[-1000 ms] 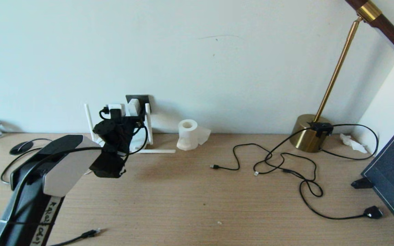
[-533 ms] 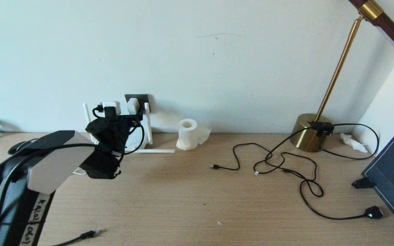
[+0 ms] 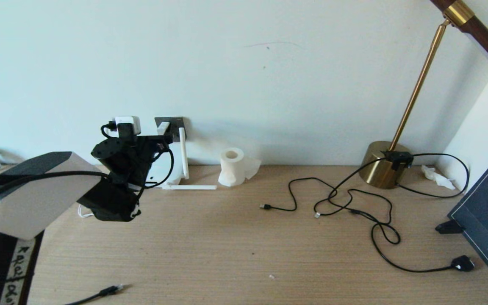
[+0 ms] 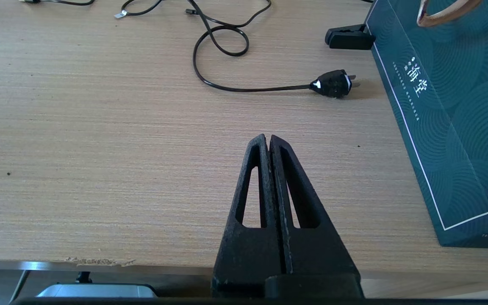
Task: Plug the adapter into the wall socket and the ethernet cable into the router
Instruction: Pick up cable
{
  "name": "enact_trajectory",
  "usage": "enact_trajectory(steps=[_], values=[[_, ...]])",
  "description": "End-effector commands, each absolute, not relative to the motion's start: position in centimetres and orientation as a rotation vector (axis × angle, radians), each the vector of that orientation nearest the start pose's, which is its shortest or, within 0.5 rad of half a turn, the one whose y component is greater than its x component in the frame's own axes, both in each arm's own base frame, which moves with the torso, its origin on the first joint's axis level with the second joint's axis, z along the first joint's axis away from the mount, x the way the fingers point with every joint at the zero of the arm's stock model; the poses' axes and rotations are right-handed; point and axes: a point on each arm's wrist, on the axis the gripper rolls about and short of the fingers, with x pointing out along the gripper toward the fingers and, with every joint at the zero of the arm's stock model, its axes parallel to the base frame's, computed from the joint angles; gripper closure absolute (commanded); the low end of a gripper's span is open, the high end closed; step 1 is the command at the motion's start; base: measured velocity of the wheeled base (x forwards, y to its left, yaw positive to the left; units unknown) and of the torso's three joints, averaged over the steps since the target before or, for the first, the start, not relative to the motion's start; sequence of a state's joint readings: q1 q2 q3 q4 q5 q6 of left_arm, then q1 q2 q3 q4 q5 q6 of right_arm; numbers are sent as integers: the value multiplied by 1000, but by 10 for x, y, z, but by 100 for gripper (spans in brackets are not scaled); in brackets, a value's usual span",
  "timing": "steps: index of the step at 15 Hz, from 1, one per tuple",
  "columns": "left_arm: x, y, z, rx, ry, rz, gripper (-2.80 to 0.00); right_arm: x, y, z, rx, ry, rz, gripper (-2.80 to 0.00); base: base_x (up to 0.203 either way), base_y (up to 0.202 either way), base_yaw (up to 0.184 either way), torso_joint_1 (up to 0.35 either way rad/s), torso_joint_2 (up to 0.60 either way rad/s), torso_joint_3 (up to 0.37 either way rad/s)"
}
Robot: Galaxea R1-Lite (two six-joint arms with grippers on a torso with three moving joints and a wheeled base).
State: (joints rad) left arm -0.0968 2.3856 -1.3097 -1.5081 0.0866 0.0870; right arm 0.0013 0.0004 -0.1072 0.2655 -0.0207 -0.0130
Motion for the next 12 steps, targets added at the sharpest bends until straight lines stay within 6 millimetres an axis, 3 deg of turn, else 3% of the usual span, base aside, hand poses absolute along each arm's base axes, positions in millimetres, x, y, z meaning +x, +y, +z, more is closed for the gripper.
enact_trajectory(steps=[1,5,7,9,10,12], values=[[439,-41,162,42,-478,9,-280,-33,-1,78,-16,161,-19,0,0,0,0,0,0,0],[390,-36,227,38,-574,3,-280,-33,-1,78,-16,161,-19,0,0,0,0,0,0,0],[348,-32,264,48,-575,-12,-280,-33,-1,78,-16,161,-19,0,0,0,0,0,0,0],[297,-26,295,71,-465,-46,-280,-33,-1,78,-16,161,-19,0,0,0,0,0,0,0],[274,-22,300,88,-354,-74,-280,-33,-1,78,-16,161,-19,0,0,0,0,0,0,0],[231,-11,284,166,-36,-110,-280,-33,-1,78,-16,161,-19,0,0,0,0,0,0,0]])
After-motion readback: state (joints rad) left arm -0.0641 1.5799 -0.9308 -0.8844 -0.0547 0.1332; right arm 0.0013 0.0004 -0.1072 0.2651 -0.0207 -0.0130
